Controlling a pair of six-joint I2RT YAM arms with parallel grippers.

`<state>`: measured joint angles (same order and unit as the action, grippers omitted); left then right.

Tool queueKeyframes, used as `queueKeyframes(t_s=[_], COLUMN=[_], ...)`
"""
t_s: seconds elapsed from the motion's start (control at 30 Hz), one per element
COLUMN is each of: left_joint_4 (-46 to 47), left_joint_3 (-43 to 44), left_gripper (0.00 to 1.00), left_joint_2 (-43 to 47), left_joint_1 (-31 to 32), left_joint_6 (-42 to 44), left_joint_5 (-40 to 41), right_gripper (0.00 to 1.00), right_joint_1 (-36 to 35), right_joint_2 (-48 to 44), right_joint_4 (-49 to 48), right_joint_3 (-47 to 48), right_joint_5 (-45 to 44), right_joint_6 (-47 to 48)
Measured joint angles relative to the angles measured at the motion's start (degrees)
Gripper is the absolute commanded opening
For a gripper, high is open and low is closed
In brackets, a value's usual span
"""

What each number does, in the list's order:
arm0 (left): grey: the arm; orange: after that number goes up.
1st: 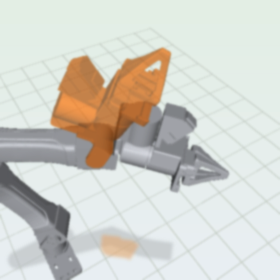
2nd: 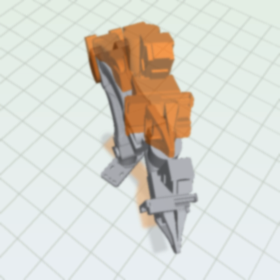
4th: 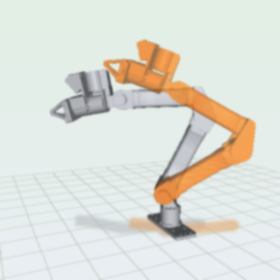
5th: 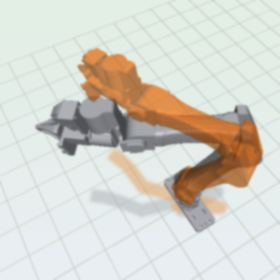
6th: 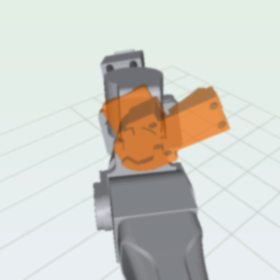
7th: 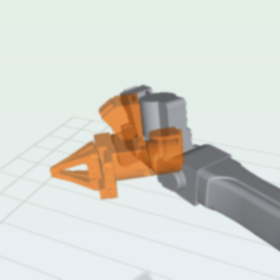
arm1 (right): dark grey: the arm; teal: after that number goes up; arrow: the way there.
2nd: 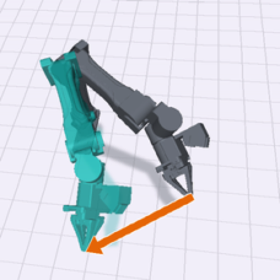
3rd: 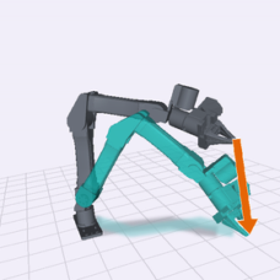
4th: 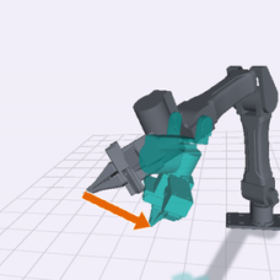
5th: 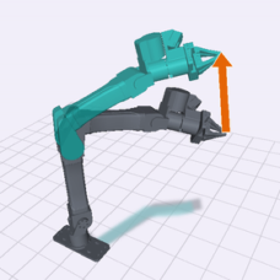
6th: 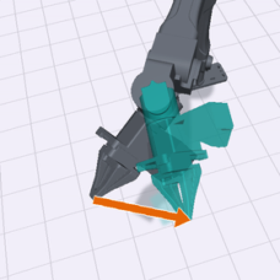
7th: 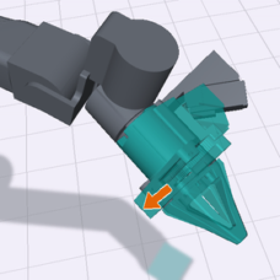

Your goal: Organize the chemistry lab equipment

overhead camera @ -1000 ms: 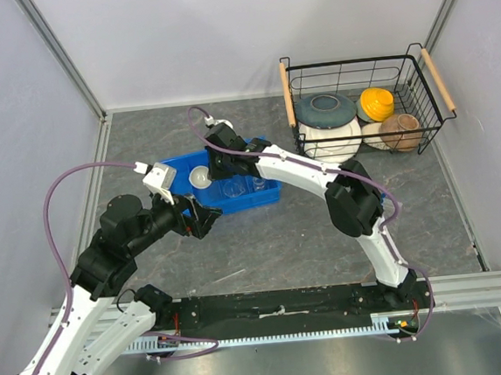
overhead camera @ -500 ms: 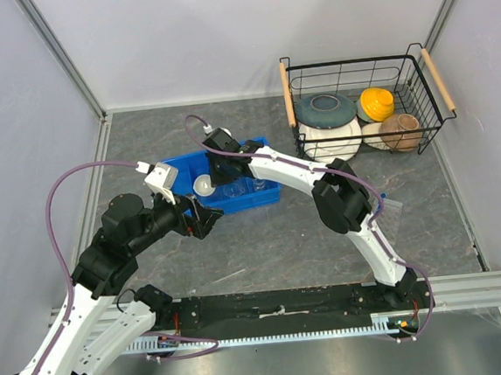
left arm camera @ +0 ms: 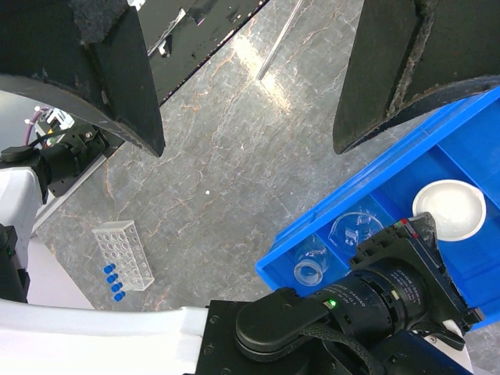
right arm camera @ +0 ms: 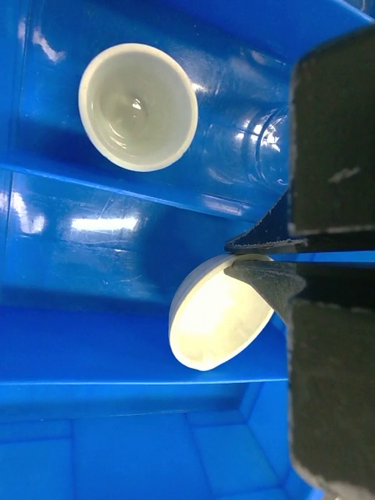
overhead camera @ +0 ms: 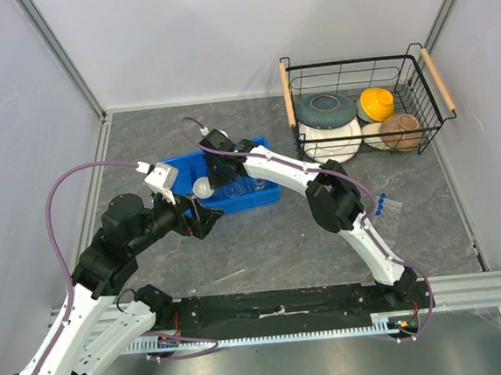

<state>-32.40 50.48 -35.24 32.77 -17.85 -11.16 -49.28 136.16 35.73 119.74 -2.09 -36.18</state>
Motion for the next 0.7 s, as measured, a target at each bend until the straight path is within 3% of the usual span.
queueKeyframes(t_s=[0.4, 0.7], left_joint_4=[0.0, 0.0], left_joint_3=[0.0, 0.0], left_gripper=[0.95, 0.95], left_joint_2=[0.0, 0.0], left_joint_1=[0.0, 0.0], left_joint_6=[0.0, 0.0], left_joint_5=[-0.2, -1.0], right_gripper=[0.30, 0.32], right_joint_1=[0.0, -0.2], right_joint_2=[2.6, 2.6], right_joint_4=[2.6, 2.5], right_joint_3=[4.7, 4.9], right_joint_5=[-0.1, -0.4], right_joint_6=[0.0, 0.0])
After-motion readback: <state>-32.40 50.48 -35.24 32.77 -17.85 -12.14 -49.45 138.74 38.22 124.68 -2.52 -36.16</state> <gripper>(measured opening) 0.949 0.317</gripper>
